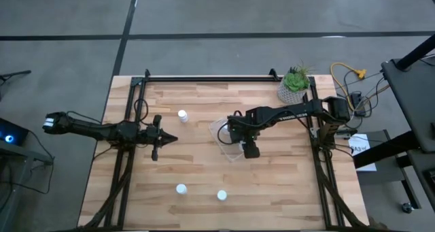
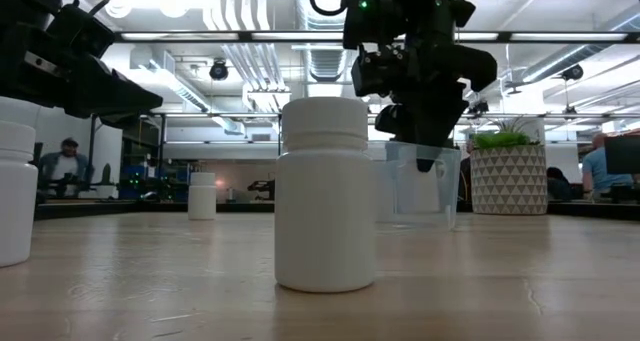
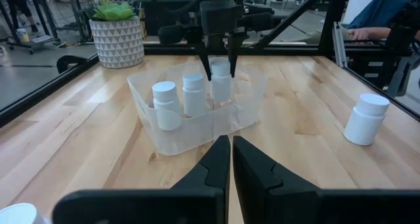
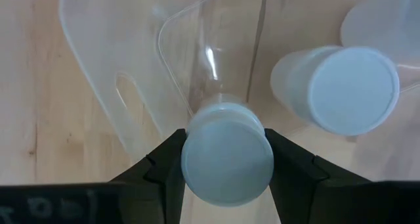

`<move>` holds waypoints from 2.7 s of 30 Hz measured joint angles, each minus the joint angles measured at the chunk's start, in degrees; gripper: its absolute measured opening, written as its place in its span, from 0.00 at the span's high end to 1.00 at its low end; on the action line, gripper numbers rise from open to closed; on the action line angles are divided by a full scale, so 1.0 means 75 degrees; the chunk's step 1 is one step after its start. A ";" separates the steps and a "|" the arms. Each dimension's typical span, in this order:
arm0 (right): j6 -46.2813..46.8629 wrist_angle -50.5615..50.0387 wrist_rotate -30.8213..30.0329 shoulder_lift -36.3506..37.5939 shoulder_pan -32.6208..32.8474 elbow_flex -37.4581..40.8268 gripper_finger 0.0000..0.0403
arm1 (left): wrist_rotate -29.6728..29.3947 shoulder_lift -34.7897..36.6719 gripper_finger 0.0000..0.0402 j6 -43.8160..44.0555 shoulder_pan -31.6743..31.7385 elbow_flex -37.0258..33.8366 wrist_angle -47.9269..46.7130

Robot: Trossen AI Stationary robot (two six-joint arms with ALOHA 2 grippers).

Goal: Pick and place pill bottles into a basket
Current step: Put the white pill bottle into the transparent bin

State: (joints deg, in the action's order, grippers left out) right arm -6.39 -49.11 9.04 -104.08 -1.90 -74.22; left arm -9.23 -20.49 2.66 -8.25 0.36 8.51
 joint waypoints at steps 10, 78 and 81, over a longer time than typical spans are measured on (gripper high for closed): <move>0.0033 0.0363 0.0000 0.0002 -0.0002 0.0385 0.61 | 0.0000 0.0003 1.00 0.0003 -0.0003 0.0000 0.0000; 0.0635 -0.0843 -0.0661 0.3064 0.0001 -0.0031 0.45 | 0.0006 0.0035 1.00 0.0000 -0.0001 0.0000 0.0009; 0.0656 -0.0747 -0.1015 0.3648 0.0001 0.0078 0.45 | 0.0003 0.0035 1.00 -0.0002 -0.0002 0.0000 0.0004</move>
State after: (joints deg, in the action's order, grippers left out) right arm -1.48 -54.72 1.42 -76.72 -1.89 -73.63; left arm -9.21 -20.23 2.64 -8.27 0.36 8.54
